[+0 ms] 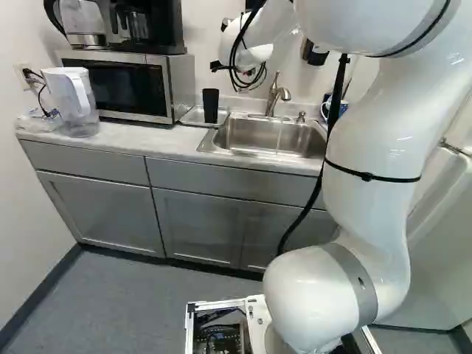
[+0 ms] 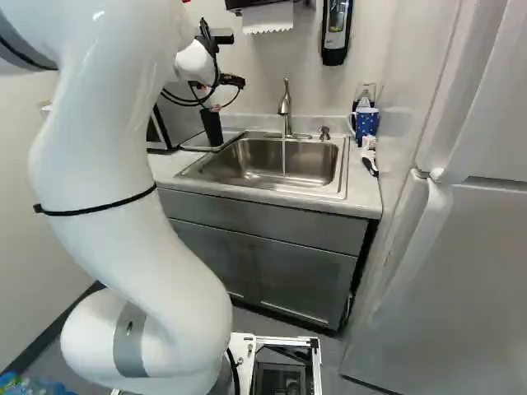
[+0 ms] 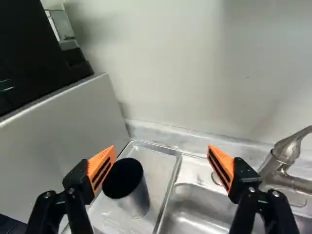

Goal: Rinse the cup and place it in the tray

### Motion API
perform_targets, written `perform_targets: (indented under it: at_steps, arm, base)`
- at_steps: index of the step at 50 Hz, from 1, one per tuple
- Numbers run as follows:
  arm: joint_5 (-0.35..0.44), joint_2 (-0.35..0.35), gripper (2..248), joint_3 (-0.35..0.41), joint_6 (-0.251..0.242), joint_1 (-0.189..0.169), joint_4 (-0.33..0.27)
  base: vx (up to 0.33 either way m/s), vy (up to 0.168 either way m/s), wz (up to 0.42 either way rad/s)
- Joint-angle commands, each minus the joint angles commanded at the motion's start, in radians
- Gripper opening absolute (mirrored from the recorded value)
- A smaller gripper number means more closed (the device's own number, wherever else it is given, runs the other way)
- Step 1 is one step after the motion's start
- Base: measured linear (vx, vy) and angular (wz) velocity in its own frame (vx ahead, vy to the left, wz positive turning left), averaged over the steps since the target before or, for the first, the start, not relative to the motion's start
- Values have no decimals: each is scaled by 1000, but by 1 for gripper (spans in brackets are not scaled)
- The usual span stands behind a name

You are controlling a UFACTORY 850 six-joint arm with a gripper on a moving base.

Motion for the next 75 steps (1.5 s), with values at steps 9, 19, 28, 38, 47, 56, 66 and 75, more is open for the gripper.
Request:
perform_targets:
  at_steps: [9,19,28,38,47,56,66,75]
  arm:
    - [0,18,247,1,0,-23,-10]
    - [0,28,247,-8,0,-49,-21]
    - [0,34,247,-21,0,-72,-31]
    - [0,29,247,-46,0,-98,-42]
    - [-11,13,247,-83,0,-121,-51]
    - [-15,-9,247,-117,0,-140,-53]
    - [-15,-30,247,-140,0,-159,-53]
    - [-15,-44,247,-156,0,-178,-53]
  base:
    - [0,0,0]
    - [0,0,0]
    - [0,0,0]
    - [0,0,0]
    - [0,0,0]
    - [0,0,0]
    - [0,0,0]
    - [0,0,0]
